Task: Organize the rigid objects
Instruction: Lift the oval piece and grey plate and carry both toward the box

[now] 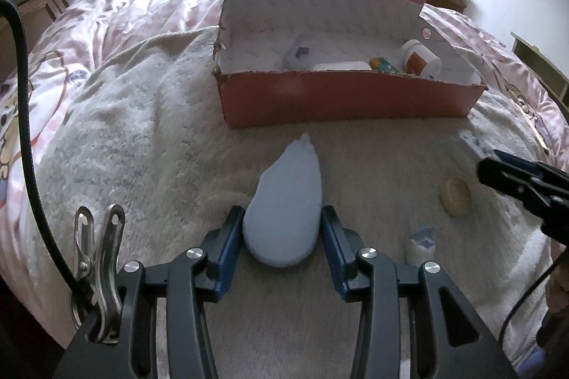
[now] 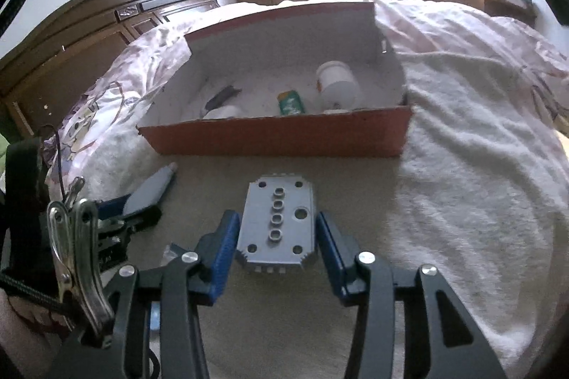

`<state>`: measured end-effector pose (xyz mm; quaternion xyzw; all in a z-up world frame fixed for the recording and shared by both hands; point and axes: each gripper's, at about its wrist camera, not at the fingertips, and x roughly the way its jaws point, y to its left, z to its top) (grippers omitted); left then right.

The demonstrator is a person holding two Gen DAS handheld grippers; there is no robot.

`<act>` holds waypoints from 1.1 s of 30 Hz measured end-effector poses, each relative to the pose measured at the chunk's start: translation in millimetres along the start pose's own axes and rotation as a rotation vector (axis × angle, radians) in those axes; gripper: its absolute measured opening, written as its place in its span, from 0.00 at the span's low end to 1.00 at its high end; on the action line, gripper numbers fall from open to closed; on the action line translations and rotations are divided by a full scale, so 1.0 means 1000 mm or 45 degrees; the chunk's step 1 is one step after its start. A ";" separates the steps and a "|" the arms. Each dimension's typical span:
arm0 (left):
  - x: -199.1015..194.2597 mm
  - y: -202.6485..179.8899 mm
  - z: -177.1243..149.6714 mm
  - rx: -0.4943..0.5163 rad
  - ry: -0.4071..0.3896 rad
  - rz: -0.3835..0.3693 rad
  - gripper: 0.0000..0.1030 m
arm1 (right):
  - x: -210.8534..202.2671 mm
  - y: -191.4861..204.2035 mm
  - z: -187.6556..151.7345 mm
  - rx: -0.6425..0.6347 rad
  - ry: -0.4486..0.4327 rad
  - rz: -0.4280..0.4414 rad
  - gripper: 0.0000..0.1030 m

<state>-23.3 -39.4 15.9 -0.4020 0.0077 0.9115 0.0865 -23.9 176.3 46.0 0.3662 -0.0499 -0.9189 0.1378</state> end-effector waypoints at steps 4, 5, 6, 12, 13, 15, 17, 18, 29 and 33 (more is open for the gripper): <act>0.003 -0.002 0.002 0.009 -0.003 0.013 0.43 | -0.003 -0.010 -0.009 -0.010 0.009 -0.070 0.46; 0.003 -0.002 0.002 0.007 -0.002 0.014 0.43 | -0.001 -0.012 -0.011 -0.009 0.020 -0.081 0.46; 0.004 -0.002 0.003 0.001 0.000 0.013 0.44 | 0.002 -0.015 -0.015 -0.001 0.040 -0.089 0.46; 0.005 -0.002 0.004 -0.008 0.007 0.011 0.45 | 0.011 -0.021 -0.022 0.011 0.071 -0.103 0.47; 0.005 -0.002 0.004 -0.007 0.005 0.012 0.44 | 0.011 -0.020 -0.023 0.002 0.072 -0.105 0.47; 0.003 -0.001 0.003 -0.016 -0.007 0.014 0.43 | 0.011 -0.019 -0.025 -0.016 0.066 -0.111 0.47; 0.000 0.000 0.001 -0.029 -0.016 0.007 0.43 | 0.010 -0.019 -0.026 -0.034 0.058 -0.112 0.47; -0.001 0.000 0.001 -0.032 -0.018 0.004 0.43 | 0.010 -0.020 -0.026 -0.035 0.054 -0.110 0.47; -0.031 -0.001 0.003 -0.089 -0.080 -0.049 0.43 | 0.001 -0.037 -0.024 0.114 0.013 0.017 0.45; -0.039 -0.004 0.014 -0.078 -0.110 -0.055 0.43 | -0.006 -0.038 -0.021 0.118 -0.011 0.032 0.45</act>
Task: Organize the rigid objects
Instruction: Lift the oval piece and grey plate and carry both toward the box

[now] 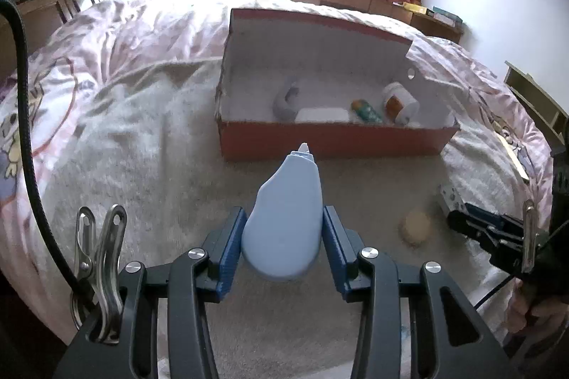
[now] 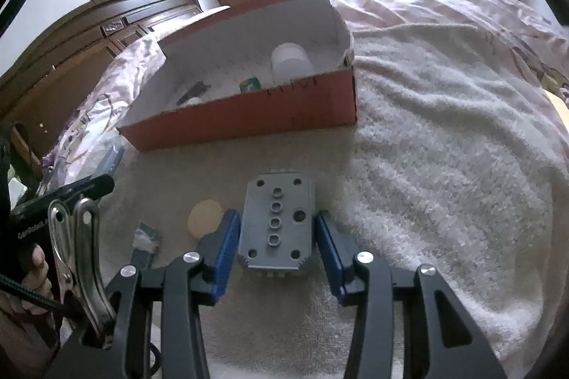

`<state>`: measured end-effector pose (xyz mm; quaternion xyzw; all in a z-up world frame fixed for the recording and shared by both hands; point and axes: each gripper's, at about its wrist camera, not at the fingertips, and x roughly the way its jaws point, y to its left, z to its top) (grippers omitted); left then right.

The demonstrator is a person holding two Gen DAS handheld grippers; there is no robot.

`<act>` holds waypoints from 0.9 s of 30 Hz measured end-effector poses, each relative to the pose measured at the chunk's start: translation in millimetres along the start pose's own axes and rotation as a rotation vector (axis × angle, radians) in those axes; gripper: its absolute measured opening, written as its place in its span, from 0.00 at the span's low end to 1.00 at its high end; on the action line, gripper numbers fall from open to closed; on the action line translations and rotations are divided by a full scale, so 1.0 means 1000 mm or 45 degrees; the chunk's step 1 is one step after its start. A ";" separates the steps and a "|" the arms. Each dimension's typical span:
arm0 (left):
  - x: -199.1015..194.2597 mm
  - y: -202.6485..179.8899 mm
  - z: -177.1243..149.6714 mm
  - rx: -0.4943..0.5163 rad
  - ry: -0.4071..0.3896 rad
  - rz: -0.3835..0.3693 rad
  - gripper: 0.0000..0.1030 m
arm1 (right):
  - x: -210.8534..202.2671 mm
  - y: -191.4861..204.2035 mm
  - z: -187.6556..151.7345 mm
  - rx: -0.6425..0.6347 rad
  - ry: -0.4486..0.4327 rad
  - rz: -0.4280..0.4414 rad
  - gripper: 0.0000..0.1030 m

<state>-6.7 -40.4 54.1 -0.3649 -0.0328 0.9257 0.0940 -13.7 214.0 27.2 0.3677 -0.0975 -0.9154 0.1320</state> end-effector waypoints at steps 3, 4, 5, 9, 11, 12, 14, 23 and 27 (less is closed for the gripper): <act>-0.001 -0.003 0.008 0.018 -0.014 0.009 0.43 | -0.005 0.001 0.003 -0.002 -0.017 0.008 0.45; -0.001 -0.005 0.011 0.024 -0.018 0.012 0.43 | -0.006 0.001 0.003 -0.003 -0.021 0.011 0.45; 0.000 -0.006 0.014 0.027 -0.022 0.014 0.43 | -0.007 0.002 0.004 -0.004 -0.026 0.013 0.45; 0.007 -0.010 0.032 0.049 -0.031 0.020 0.43 | -0.008 0.003 0.006 -0.005 -0.028 0.020 0.45; 0.012 -0.014 0.043 0.065 -0.037 0.034 0.43 | -0.007 0.003 0.006 -0.007 -0.026 0.021 0.45; 0.014 -0.016 0.046 0.071 -0.041 0.035 0.43 | -0.007 0.004 0.006 -0.008 -0.025 0.021 0.45; 0.020 -0.019 0.057 0.084 -0.045 0.048 0.43 | -0.007 0.004 0.007 -0.008 -0.025 0.021 0.45; 0.053 -0.027 0.092 0.115 -0.055 0.066 0.43 | -0.009 0.000 0.018 -0.022 -0.047 0.002 0.45; 0.069 -0.028 0.100 0.107 -0.034 0.073 0.43 | -0.008 -0.002 0.028 -0.034 -0.058 -0.009 0.45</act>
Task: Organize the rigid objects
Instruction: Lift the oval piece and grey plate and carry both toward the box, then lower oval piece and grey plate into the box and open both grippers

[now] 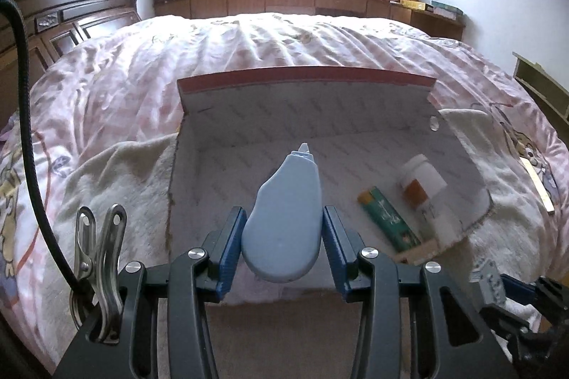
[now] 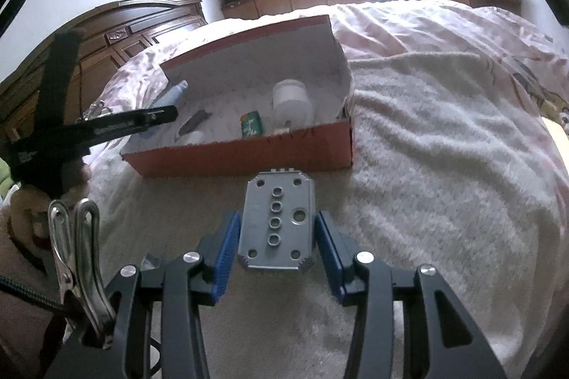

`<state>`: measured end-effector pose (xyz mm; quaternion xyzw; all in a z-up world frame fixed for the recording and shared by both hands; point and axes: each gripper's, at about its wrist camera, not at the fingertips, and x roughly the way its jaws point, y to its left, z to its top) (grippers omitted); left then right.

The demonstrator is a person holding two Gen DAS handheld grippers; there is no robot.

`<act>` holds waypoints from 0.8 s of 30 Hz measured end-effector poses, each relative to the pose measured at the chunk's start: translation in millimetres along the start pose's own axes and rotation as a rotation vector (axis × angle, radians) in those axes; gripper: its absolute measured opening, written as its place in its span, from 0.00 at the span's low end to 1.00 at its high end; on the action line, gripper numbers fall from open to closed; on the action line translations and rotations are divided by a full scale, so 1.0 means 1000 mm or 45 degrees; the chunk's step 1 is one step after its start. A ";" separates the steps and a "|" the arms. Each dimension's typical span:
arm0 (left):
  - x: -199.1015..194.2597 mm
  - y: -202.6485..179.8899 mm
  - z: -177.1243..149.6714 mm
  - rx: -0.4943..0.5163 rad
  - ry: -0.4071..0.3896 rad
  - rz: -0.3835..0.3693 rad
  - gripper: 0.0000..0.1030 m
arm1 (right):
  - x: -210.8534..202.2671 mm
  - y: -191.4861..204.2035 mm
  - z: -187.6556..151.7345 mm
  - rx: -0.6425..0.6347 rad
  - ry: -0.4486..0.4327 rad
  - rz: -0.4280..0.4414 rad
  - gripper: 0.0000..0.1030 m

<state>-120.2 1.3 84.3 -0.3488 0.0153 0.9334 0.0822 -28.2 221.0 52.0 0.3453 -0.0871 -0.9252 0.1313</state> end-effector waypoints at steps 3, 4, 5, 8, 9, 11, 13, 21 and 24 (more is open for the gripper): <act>0.010 0.001 0.004 -0.015 0.010 -0.005 0.43 | 0.001 -0.002 0.009 -0.006 -0.011 -0.005 0.45; 0.013 0.001 0.005 -0.016 0.012 -0.008 0.43 | 0.002 -0.002 0.012 -0.007 -0.014 -0.005 0.45; 0.016 0.001 0.006 -0.015 0.013 -0.009 0.43 | 0.003 -0.003 0.016 -0.009 -0.019 -0.006 0.45; 0.023 0.000 0.009 -0.010 0.022 0.002 0.43 | 0.006 -0.004 0.027 -0.015 -0.028 -0.007 0.45; 0.025 0.000 0.010 -0.010 0.028 0.003 0.43 | 0.007 -0.004 0.031 -0.020 -0.033 -0.007 0.45; 0.030 0.001 0.010 -0.016 0.044 0.003 0.43 | 0.009 -0.003 0.037 -0.031 -0.042 -0.009 0.45; 0.035 0.002 0.010 -0.021 0.065 0.000 0.43 | 0.012 -0.001 0.044 -0.043 -0.051 -0.012 0.45; 0.050 0.007 0.006 -0.045 0.108 -0.012 0.43 | 0.028 0.000 0.068 -0.053 -0.080 -0.023 0.45; 0.055 0.007 0.004 -0.046 0.130 -0.004 0.43 | 0.035 -0.001 0.077 -0.047 -0.089 -0.017 0.45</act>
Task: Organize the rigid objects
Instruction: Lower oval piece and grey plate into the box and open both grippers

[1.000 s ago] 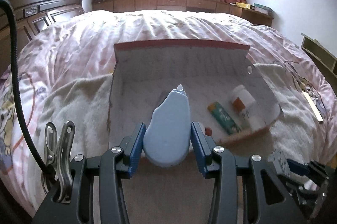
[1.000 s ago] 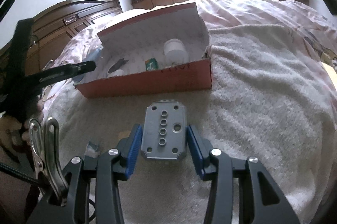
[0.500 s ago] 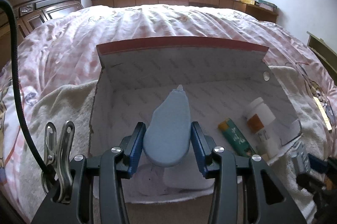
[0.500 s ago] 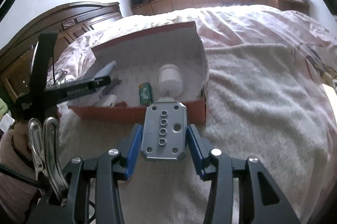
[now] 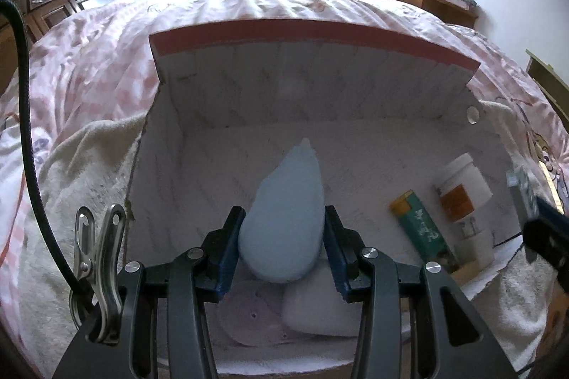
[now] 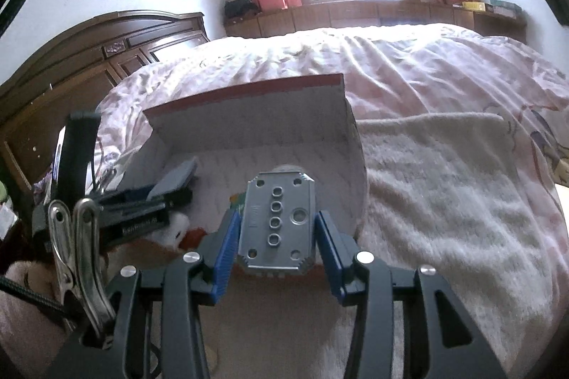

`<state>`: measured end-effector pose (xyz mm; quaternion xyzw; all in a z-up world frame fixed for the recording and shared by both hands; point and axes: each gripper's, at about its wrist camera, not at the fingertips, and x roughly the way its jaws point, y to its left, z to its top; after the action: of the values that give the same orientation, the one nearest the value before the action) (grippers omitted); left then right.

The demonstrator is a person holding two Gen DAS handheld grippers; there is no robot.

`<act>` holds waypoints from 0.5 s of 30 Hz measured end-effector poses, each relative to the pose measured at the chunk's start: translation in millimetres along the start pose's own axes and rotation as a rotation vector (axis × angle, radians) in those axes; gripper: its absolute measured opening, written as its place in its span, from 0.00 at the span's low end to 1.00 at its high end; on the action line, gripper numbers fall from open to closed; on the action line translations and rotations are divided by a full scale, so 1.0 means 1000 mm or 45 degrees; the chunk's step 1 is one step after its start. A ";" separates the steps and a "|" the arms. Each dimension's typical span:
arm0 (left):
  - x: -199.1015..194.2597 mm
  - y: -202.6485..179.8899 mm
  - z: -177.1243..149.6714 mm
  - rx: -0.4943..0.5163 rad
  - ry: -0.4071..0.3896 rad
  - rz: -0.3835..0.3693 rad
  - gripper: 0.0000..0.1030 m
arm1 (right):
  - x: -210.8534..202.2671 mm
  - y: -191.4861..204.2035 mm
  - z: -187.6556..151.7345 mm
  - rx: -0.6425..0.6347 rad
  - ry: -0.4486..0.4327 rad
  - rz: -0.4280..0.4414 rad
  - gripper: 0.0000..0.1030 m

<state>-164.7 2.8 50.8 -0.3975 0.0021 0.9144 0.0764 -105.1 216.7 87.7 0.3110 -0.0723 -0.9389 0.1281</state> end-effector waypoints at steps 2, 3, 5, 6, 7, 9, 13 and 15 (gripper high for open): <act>0.002 0.000 -0.001 -0.008 0.000 0.001 0.43 | 0.005 0.001 0.004 -0.002 -0.001 0.000 0.45; 0.002 0.000 -0.001 -0.010 0.000 0.001 0.43 | 0.007 0.001 0.006 -0.004 -0.002 0.000 0.45; 0.003 0.000 -0.001 -0.014 0.000 0.003 0.43 | 0.012 0.002 0.008 -0.008 -0.005 -0.001 0.45; 0.003 0.001 -0.001 -0.013 -0.002 0.005 0.43 | 0.015 0.002 0.010 -0.007 -0.005 -0.001 0.45; 0.004 0.000 -0.001 -0.009 -0.005 0.009 0.43 | 0.017 0.001 0.011 -0.004 -0.004 -0.001 0.45; 0.004 -0.001 -0.001 -0.004 -0.012 0.015 0.43 | 0.022 -0.001 0.012 0.003 0.001 -0.001 0.45; 0.005 -0.003 -0.003 0.016 -0.024 0.036 0.44 | 0.028 -0.002 0.014 0.010 0.009 -0.008 0.45; 0.006 -0.004 -0.003 0.027 -0.028 0.045 0.45 | 0.031 -0.003 0.014 0.012 0.015 -0.012 0.45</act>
<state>-165.8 7.8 44.6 -0.3864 0.0179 0.9199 0.0645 -138.4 211.6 80.6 0.3176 -0.0746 -0.9373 0.1226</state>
